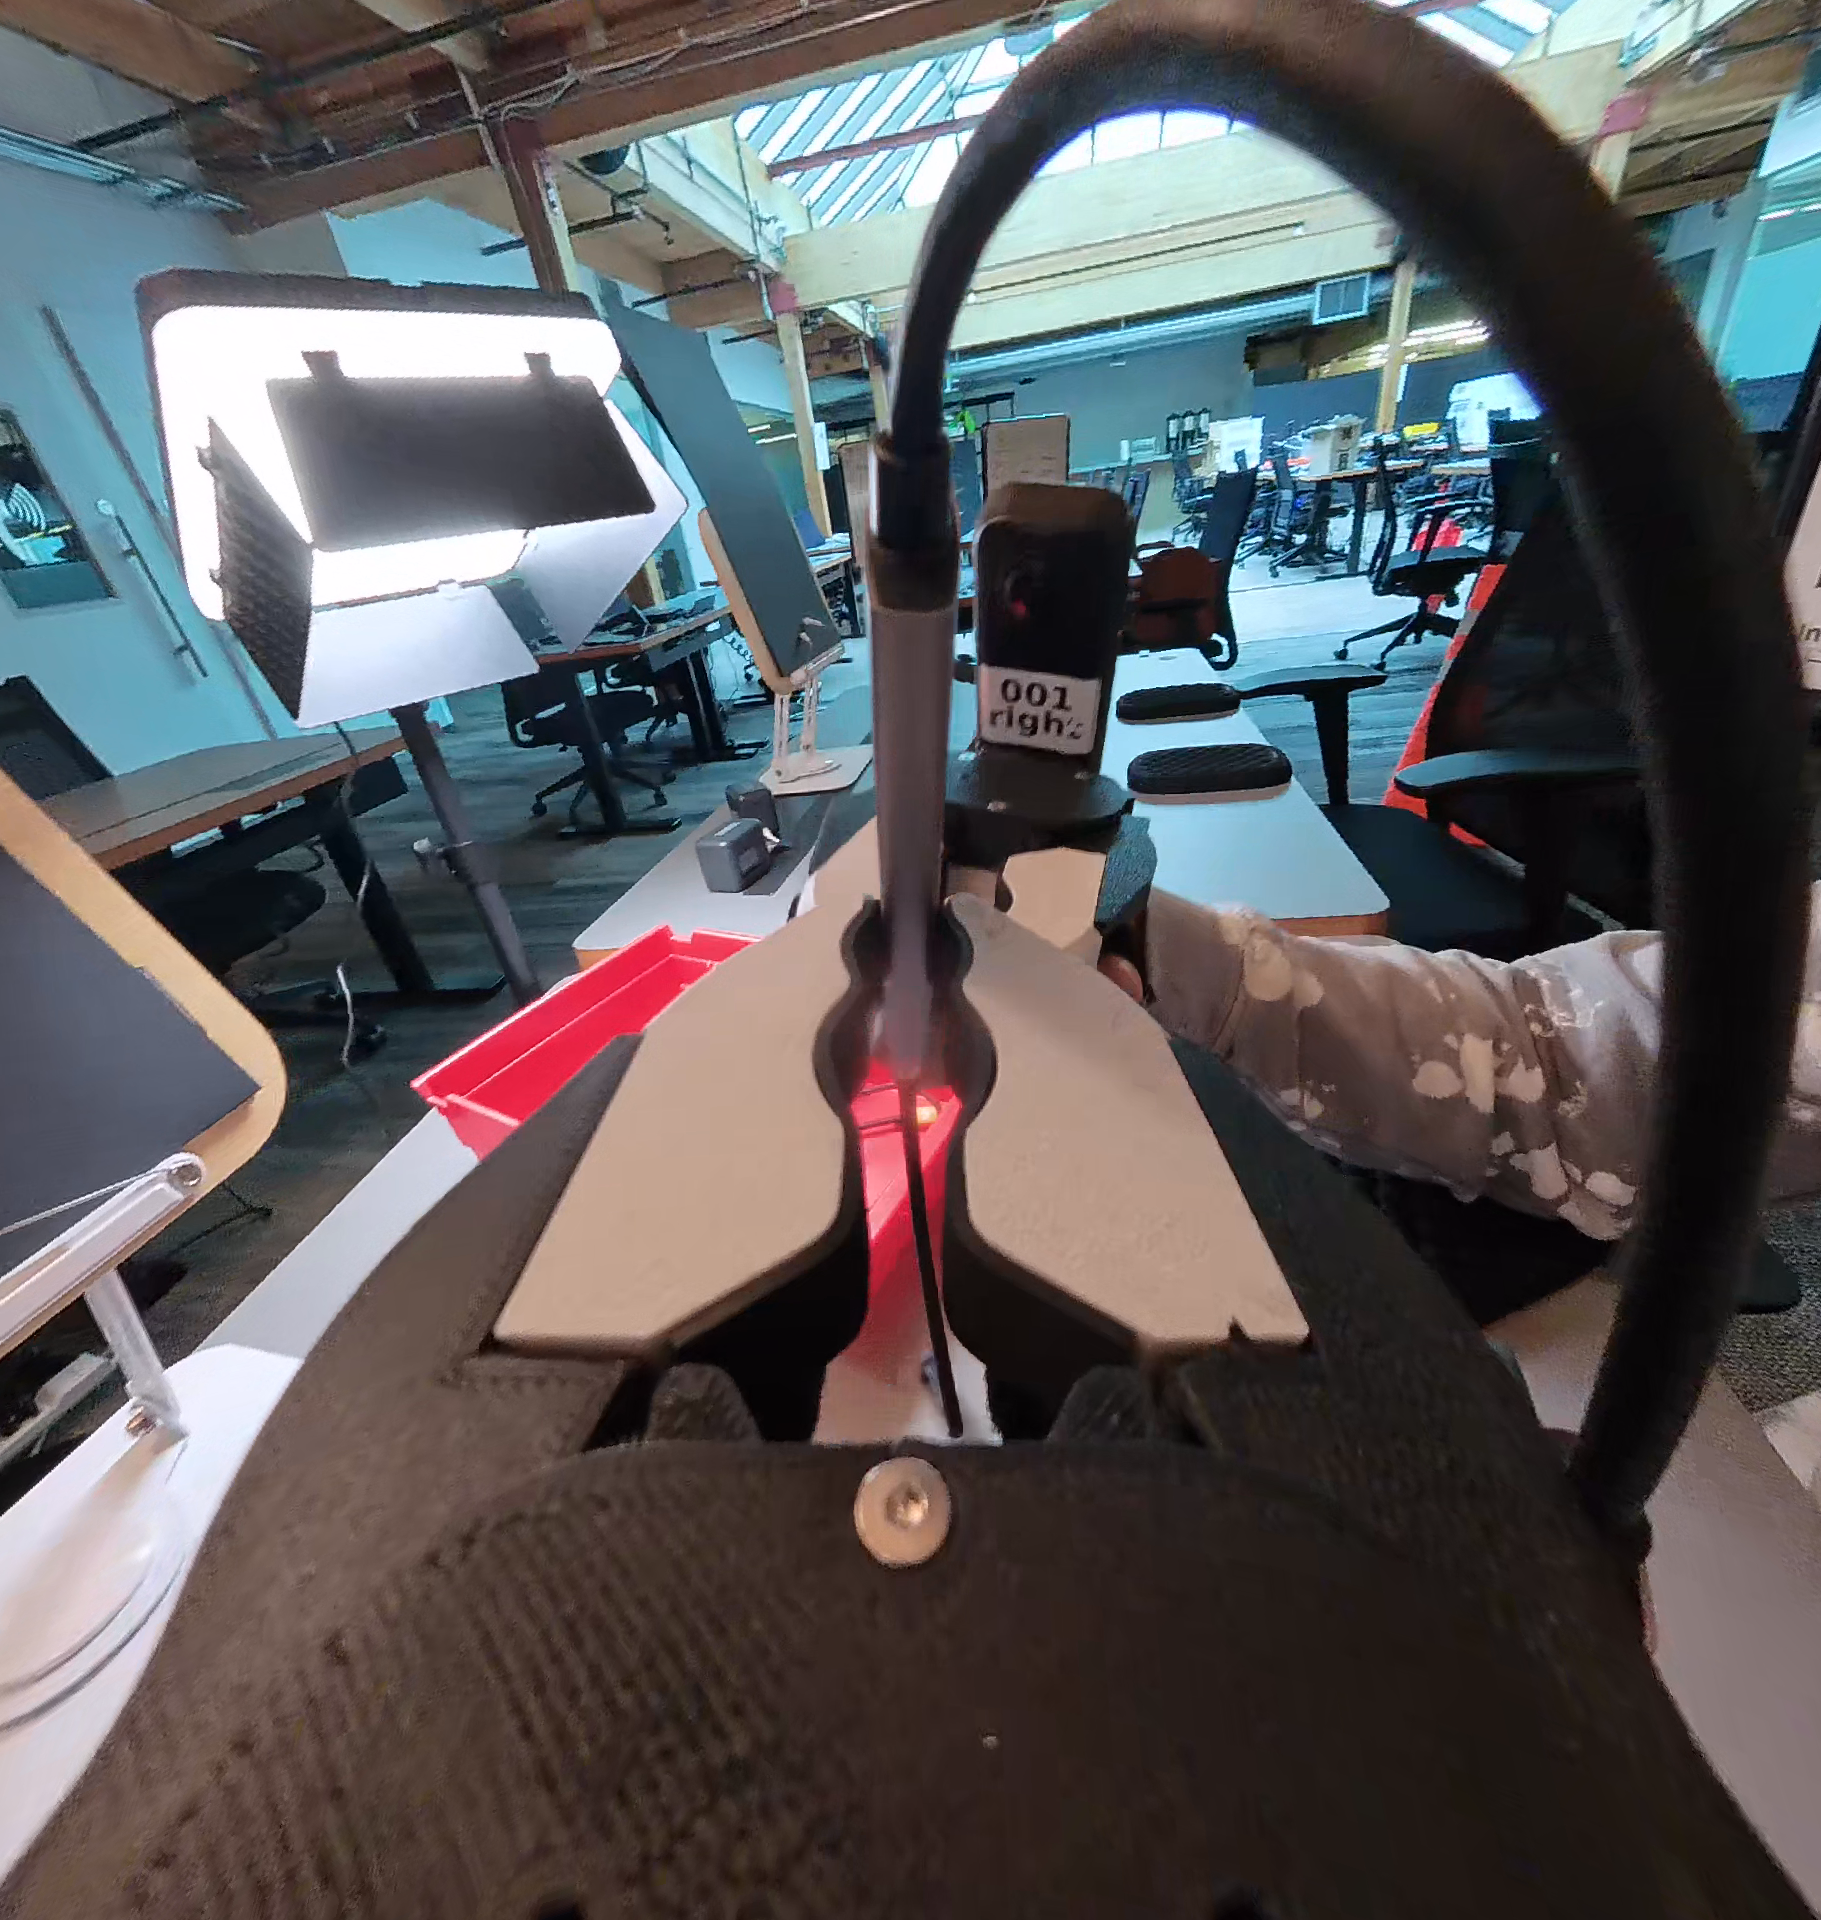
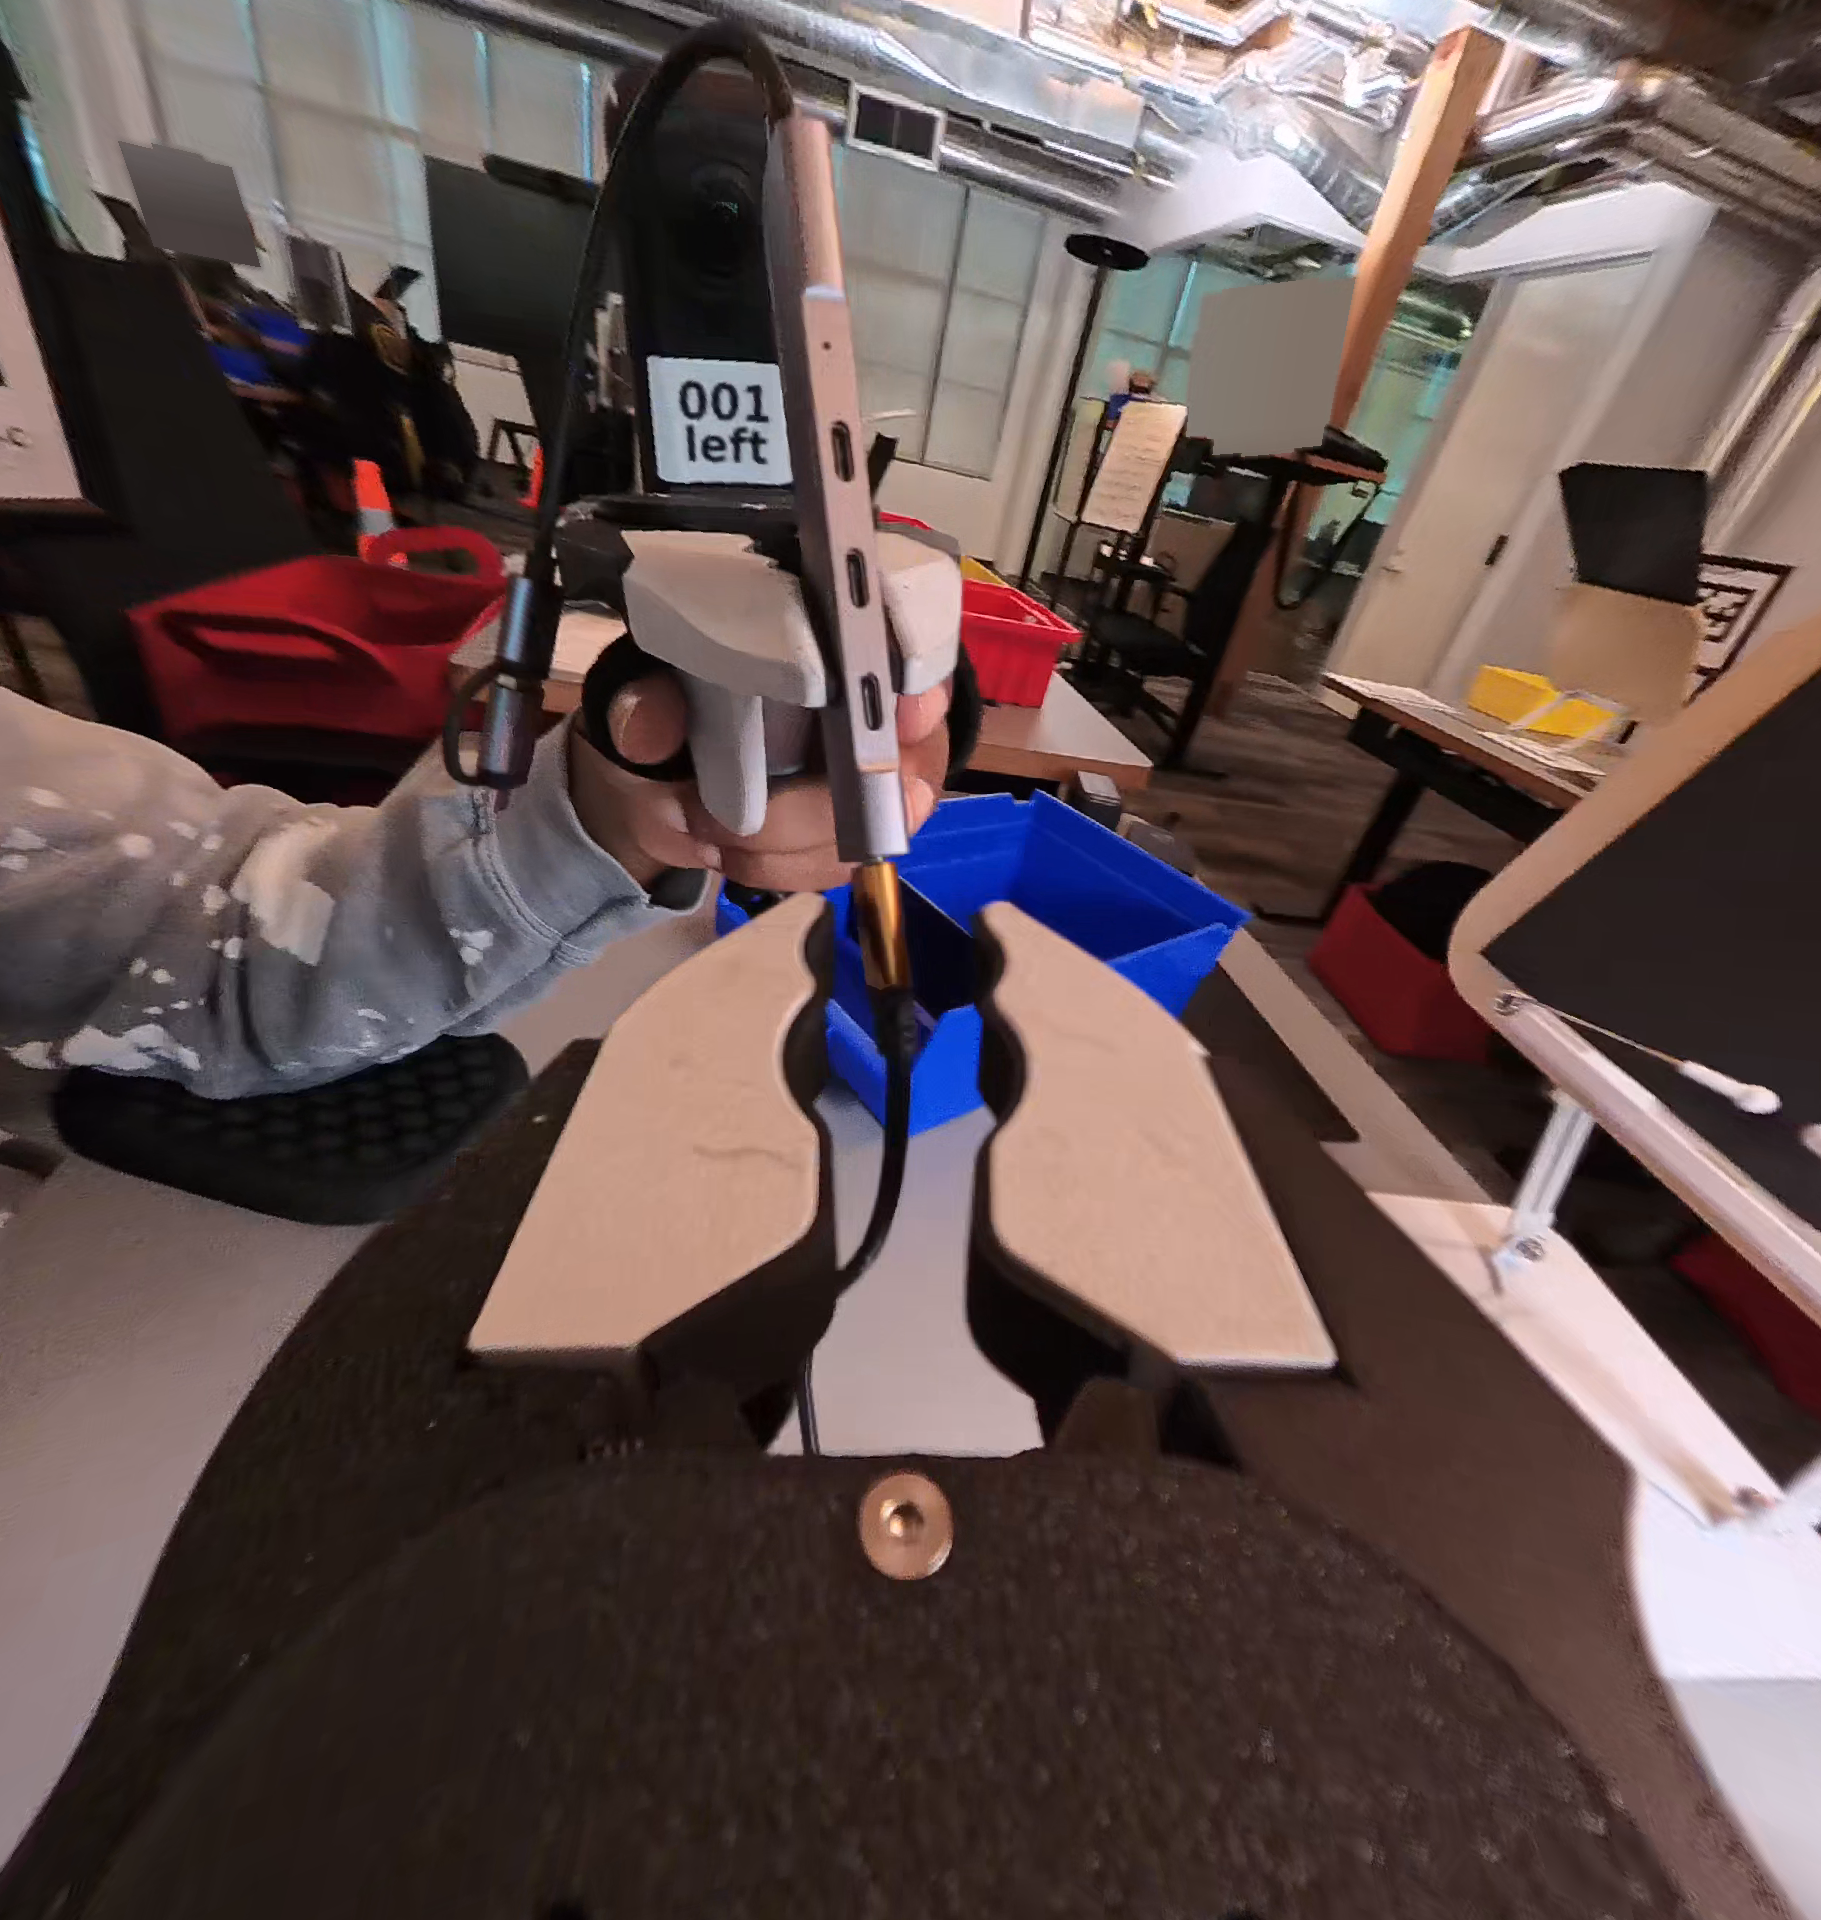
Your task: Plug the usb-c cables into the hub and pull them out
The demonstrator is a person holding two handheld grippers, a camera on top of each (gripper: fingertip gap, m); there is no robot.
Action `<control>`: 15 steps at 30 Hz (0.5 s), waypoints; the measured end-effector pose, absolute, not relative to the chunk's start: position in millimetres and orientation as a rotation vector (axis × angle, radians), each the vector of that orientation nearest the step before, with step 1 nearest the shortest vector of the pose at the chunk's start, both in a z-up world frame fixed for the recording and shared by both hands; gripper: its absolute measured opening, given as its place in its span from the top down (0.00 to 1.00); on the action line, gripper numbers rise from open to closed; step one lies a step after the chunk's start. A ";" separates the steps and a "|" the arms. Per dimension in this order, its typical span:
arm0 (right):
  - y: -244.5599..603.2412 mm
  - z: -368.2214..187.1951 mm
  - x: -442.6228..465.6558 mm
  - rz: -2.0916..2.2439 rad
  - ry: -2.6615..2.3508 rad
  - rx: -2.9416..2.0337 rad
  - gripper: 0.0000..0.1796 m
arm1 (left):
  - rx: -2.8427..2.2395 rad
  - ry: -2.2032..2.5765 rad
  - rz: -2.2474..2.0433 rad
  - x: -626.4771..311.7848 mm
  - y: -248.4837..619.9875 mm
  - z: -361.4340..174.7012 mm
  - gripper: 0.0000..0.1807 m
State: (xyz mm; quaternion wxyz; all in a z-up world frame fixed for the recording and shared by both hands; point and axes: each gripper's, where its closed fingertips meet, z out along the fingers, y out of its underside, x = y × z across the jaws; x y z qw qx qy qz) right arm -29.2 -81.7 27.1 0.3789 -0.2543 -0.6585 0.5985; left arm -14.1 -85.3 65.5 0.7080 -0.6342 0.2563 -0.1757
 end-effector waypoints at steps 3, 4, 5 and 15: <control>-82.1 23.5 -24.6 1.561 -1.696 -0.625 0.96 | -1.418 0.568 -0.378 -13.9 -81.2 61.8 0.95; -79.8 21.4 -23.0 1.547 -1.712 -0.636 0.96 | -1.431 0.564 -0.369 -16.2 -79.8 59.6 0.94; -76.1 18.6 -21.8 1.506 -1.729 -0.650 0.96 | -1.451 0.571 -0.352 -19.4 -79.0 56.1 0.93; -34.3 -15.1 -2.1 0.773 -1.936 -0.757 0.97 | -1.877 0.416 0.163 -162.8 -97.3 -7.3 0.90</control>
